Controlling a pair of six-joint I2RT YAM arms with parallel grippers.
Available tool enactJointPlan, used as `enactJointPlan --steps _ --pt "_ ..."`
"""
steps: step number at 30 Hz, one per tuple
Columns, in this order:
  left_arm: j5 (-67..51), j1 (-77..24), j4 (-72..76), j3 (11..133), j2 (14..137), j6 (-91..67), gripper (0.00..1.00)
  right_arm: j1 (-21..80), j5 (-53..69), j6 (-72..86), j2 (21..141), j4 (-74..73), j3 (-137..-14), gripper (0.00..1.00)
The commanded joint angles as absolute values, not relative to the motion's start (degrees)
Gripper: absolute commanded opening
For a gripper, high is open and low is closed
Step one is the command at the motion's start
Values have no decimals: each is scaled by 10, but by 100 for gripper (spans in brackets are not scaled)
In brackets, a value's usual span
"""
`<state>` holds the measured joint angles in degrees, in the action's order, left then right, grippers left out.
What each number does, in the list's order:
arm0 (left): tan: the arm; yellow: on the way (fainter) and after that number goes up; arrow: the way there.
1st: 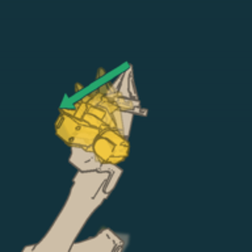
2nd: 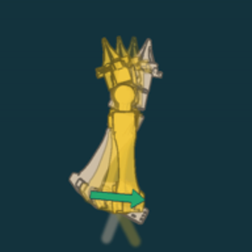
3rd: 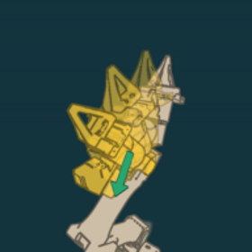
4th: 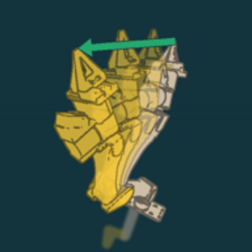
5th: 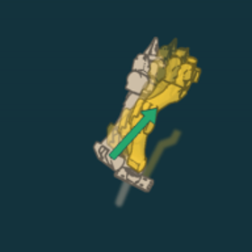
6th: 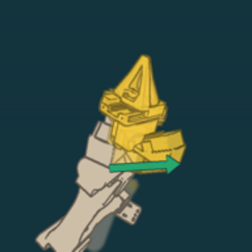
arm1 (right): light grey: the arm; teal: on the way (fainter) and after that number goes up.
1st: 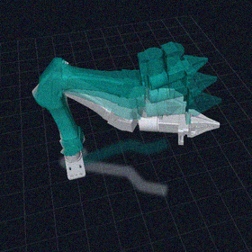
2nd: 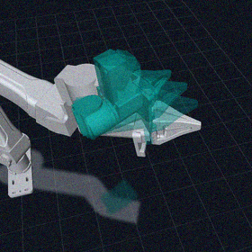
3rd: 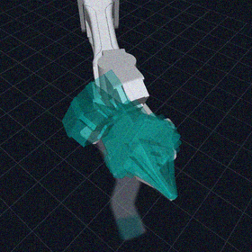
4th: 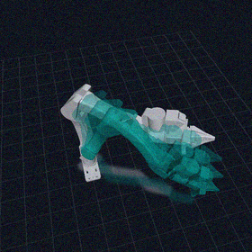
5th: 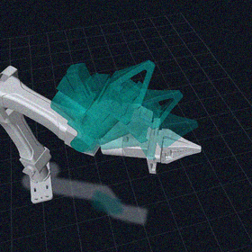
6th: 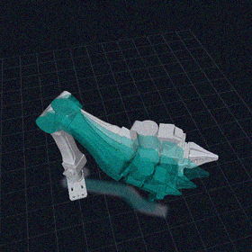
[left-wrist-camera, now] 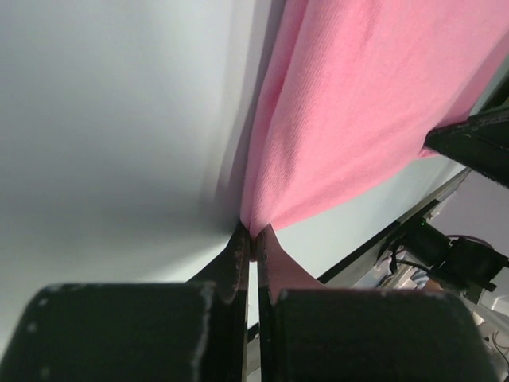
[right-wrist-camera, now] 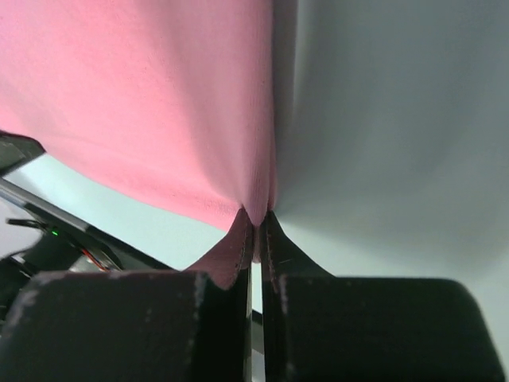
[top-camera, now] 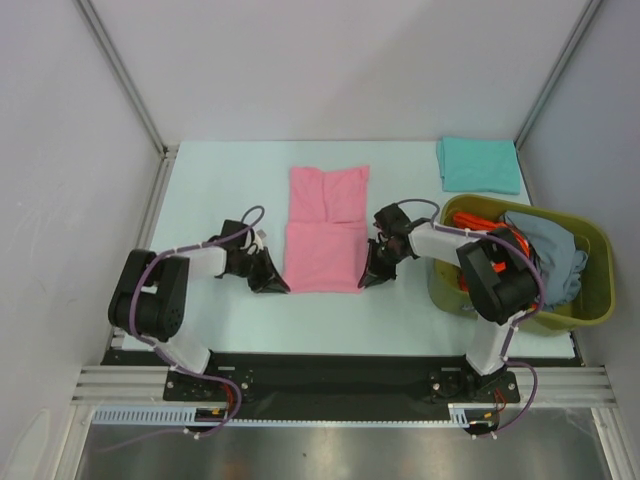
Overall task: Fold and stack the t-shirts
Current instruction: Fold the tshirt
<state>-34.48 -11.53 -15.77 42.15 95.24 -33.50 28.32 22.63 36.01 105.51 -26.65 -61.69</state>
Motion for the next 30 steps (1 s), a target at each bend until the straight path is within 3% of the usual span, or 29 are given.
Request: enactJointPlan --steps 1,10,15,21,25,30 --pt "-280 -129 -177 357 901 -347 0 312 205 360 1010 -288 -569 0" --pt "-270 -193 -175 201 662 -436 1 372 197 424 855 -263 -424 0" --pt "-234 -267 -241 176 535 -510 0 417 184 467 780 -273 -377 0" --pt "-227 -272 -344 170 368 -538 0 446 171 499 702 -307 -364 0" --pt "-226 -272 -367 206 361 -540 0 444 157 503 680 -347 -401 0" --pt "-209 -266 -386 334 469 -489 0 388 170 471 698 -376 -499 0"
